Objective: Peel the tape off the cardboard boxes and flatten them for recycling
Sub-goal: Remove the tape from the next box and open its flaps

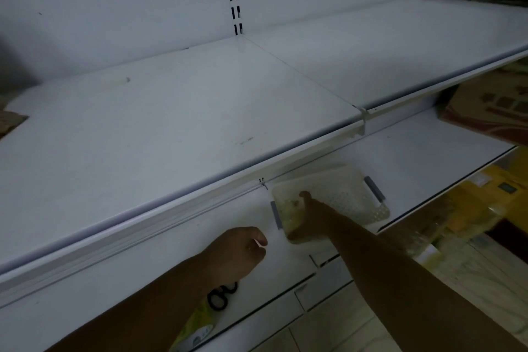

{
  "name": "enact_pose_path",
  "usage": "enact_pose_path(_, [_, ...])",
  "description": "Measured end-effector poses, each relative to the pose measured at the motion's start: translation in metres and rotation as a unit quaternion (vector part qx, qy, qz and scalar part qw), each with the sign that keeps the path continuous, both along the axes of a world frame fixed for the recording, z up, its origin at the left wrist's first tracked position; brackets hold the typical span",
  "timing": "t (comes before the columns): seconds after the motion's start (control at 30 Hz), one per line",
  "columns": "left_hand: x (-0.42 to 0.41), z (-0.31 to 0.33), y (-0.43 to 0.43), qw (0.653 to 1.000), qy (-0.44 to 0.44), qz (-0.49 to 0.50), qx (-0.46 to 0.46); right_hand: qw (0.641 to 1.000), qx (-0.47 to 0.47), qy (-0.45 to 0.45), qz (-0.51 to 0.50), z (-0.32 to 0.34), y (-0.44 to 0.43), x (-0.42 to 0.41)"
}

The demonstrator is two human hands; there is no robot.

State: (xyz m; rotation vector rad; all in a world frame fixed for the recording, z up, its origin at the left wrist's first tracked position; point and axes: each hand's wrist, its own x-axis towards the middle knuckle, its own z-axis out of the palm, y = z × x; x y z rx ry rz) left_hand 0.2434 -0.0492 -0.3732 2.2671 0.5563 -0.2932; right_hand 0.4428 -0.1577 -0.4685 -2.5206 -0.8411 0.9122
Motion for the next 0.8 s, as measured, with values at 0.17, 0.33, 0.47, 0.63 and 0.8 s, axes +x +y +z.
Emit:
enact_pose_path(0.17, [-0.005, 0.002, 0.000, 1.000, -0.011, -0.018, 0.014, 0.999, -0.009, 0.042, 0.024, 0.010, -0.013, 0.000])
enact_pose_path(0.33, [-0.010, 0.001, 0.000, 0.998, -0.016, -0.045, 0.045, 0.999, -0.039, 0.025, 0.018, 0.017, -0.015, -0.009])
enact_pose_path(0.47, [-0.012, 0.001, 0.000, 0.998, -0.003, -0.048, 0.050, 0.998, -0.048, -0.012, 0.036, 0.017, -0.016, -0.012])
enact_pose_path(0.63, [-0.015, 0.002, -0.004, 0.994, -0.007, -0.071, 0.079, 0.992, 0.032, -0.121, -0.027, 0.031, -0.033, -0.016])
enact_pose_path(0.8, [-0.002, 0.014, -0.018, 0.961, -0.002, -0.165, 0.223, 0.985, -0.005, -0.174, 0.008, 0.046, -0.064, -0.025])
